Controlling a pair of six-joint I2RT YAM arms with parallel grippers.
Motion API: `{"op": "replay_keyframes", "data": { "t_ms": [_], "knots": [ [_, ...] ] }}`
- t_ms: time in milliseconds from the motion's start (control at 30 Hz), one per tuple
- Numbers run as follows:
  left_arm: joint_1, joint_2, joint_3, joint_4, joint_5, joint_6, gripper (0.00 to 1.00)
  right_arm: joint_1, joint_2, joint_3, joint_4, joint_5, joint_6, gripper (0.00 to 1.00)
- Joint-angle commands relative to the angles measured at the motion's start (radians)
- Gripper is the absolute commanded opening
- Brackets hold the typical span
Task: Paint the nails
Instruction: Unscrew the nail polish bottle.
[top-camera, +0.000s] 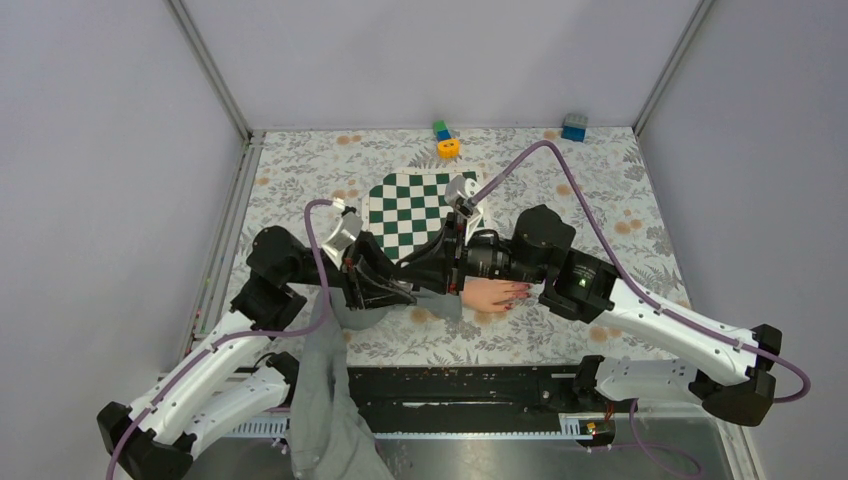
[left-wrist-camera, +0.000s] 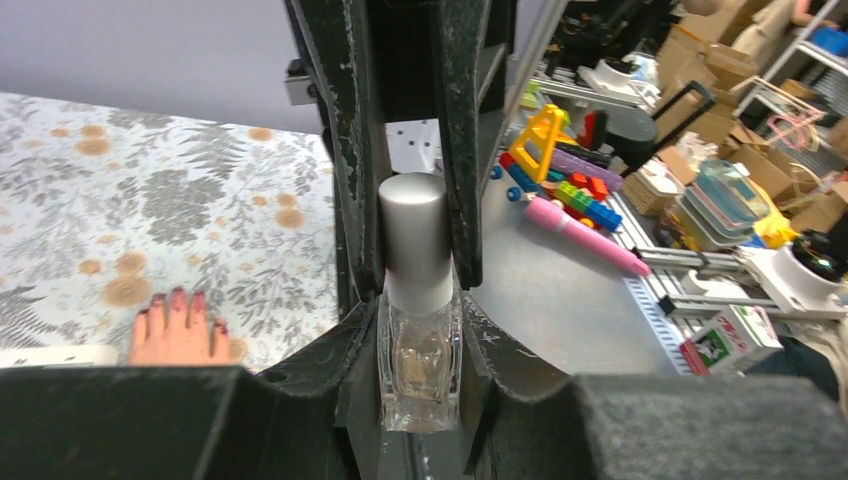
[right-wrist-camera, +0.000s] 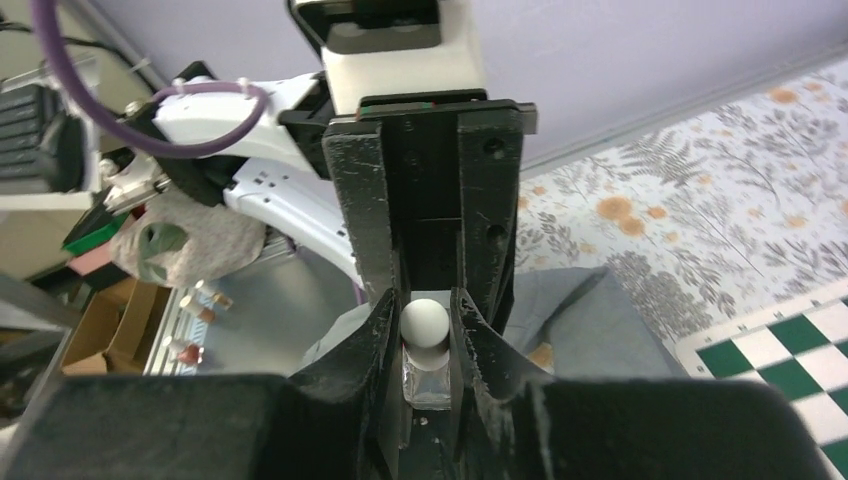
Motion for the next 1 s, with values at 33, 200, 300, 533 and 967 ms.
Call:
{"op": "replay_keyframes", "data": {
  "t_ms": [33, 200, 300, 533, 967],
  "knots": [
    [-0.005, 0.027, 0.000, 0.182, 0.056, -0.032, 0.00, 0.022, 0.014, -0.028, 0.141, -0.293, 0.039, 0.00],
    [-0.005, 0.035, -0.010, 0.251, 0.095, -0.084, 0.00, 0.023, 0.013, -0.037, 0.189, -0.376, 0.051, 0.00],
    [-0.005, 0.038, -0.008, 0.258, 0.105, -0.091, 0.00, 0.023, 0.010, -0.036, 0.196, -0.403, 0.054, 0.00],
    [-0.006, 0.039, -0.012, 0.257, 0.086, -0.088, 0.00, 0.023, -0.001, -0.037, 0.186, -0.384, 0.058, 0.01],
    [-0.017, -0.053, 0.022, -0.070, -0.180, 0.183, 0.00, 0.010, -0.185, -0.118, 0.002, 0.127, -0.049, 1.00]
  ]
}}
